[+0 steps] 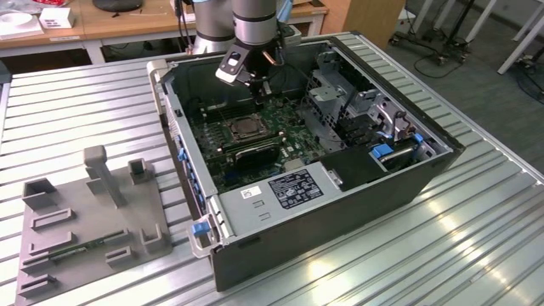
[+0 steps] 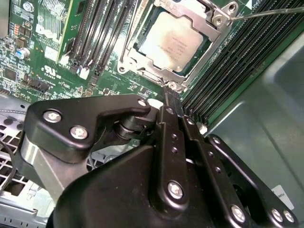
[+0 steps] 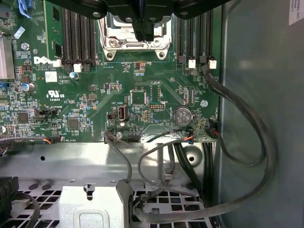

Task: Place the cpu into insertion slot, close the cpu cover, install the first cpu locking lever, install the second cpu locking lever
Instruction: 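Close the cpu cover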

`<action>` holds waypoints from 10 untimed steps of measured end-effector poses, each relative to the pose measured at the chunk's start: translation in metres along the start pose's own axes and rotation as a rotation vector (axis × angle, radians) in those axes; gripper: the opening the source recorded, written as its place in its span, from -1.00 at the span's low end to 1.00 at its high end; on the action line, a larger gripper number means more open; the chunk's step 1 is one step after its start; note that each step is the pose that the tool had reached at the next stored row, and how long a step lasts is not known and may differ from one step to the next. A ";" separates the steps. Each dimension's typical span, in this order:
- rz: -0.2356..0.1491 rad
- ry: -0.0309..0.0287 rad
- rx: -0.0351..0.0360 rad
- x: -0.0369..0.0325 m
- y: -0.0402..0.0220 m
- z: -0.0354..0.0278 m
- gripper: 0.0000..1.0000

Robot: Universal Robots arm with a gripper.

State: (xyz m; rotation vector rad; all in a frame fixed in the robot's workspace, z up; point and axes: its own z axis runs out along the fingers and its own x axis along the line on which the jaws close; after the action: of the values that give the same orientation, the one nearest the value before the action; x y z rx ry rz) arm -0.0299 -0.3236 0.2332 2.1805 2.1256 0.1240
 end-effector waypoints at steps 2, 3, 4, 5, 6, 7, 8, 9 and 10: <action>0.000 0.0000 0.0005 0.0000 0.0000 0.0000 -0.79; 0.000 -0.0002 0.0038 0.0000 0.0000 0.0000 -0.79; 0.000 -0.0003 0.0120 0.0000 0.0000 0.0002 -0.79; 0.000 -0.0004 0.0231 0.0000 0.0001 0.0004 -0.79; 0.000 -0.0007 0.0349 0.0000 0.0002 0.0007 -0.79; 0.000 -0.0009 0.0460 0.0000 0.0002 0.0010 -0.79; -0.001 -0.0010 0.0590 0.0000 0.0002 0.0013 -0.79; -0.001 -0.0014 0.0640 0.0000 0.0002 0.0014 -0.79; -0.001 -0.0016 0.0644 0.0000 0.0002 0.0014 -0.79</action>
State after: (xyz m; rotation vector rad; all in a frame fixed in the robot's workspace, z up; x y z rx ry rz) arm -0.0295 -0.3237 0.2318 2.2139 2.1587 0.0545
